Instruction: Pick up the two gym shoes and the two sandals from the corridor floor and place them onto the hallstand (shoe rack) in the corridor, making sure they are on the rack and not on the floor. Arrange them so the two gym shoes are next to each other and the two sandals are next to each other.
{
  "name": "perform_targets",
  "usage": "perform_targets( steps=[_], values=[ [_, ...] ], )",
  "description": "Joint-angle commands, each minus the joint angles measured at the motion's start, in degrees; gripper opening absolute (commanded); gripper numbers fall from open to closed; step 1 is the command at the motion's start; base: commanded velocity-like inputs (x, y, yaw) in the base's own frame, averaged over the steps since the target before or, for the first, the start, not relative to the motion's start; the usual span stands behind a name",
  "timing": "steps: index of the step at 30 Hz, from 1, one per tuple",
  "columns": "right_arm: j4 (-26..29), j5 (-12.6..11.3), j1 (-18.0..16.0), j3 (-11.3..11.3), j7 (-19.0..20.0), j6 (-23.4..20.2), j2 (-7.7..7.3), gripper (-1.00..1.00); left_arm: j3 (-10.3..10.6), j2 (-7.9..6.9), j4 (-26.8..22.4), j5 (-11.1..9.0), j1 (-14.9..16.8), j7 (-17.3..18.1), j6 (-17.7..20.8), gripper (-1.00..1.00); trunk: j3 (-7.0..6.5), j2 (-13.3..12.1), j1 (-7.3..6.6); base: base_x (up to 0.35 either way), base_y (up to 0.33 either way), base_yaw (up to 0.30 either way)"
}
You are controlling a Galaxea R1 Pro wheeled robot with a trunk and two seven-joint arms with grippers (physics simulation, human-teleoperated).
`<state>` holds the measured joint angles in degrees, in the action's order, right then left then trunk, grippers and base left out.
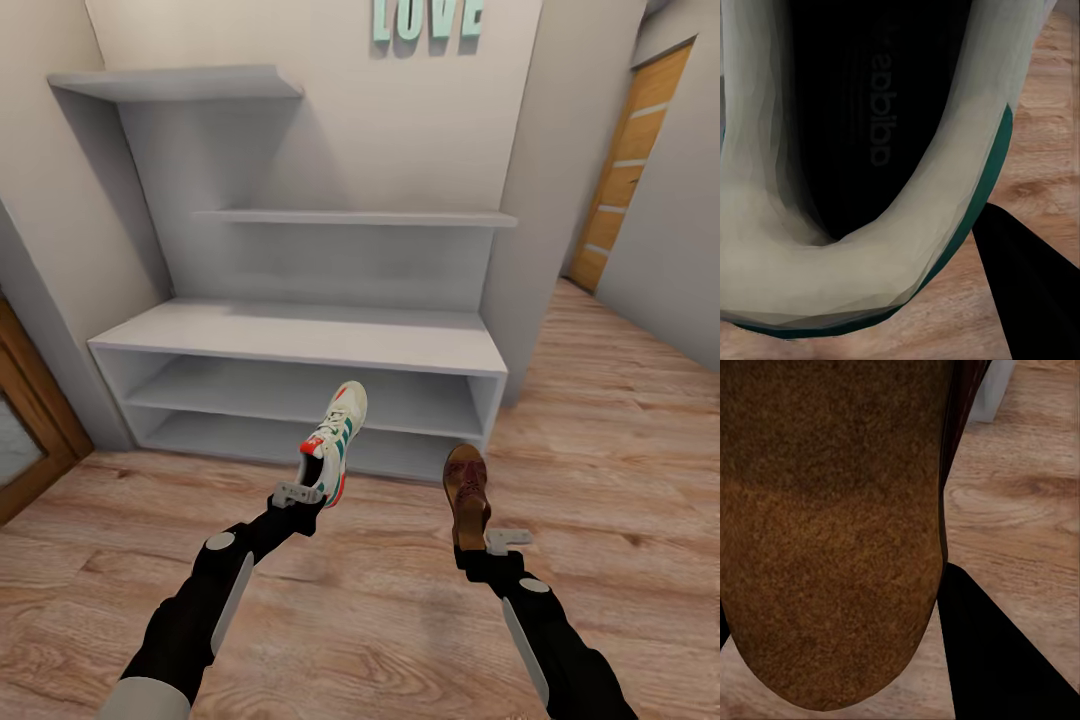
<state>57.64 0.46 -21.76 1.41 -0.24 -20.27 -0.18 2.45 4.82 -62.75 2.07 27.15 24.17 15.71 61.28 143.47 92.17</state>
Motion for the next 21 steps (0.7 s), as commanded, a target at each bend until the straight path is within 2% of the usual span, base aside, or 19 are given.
perform_targets(
  steps=[1,8,21],
  values=[
    [0.1,-0.1,0.0,0.0,-0.2,-0.4,0.0,-1.0,-0.1,0.02,-0.1,0.2,0.0,0.3,0.3,-1.0,0.05,0.0,-0.01,0.03,0.229,-0.275],
    [0.1,-0.1,0.0,0.0,-0.2,-0.4,0.0,-1.0,-0.1,0.02,-0.1,0.2,0.0,0.3,0.3,-1.0,0.05,0.0,-0.01,0.006,0.048,-0.257],
    [0.1,-0.2,0.0,-0.1,-0.1,-0.4,0.05,-1.0,-0.2,0.02,-0.1,0.2,0.0,0.3,0.3,-1.0,0.05,0.0,-0.01,0.0,0.001,-0.022]
  ],
)
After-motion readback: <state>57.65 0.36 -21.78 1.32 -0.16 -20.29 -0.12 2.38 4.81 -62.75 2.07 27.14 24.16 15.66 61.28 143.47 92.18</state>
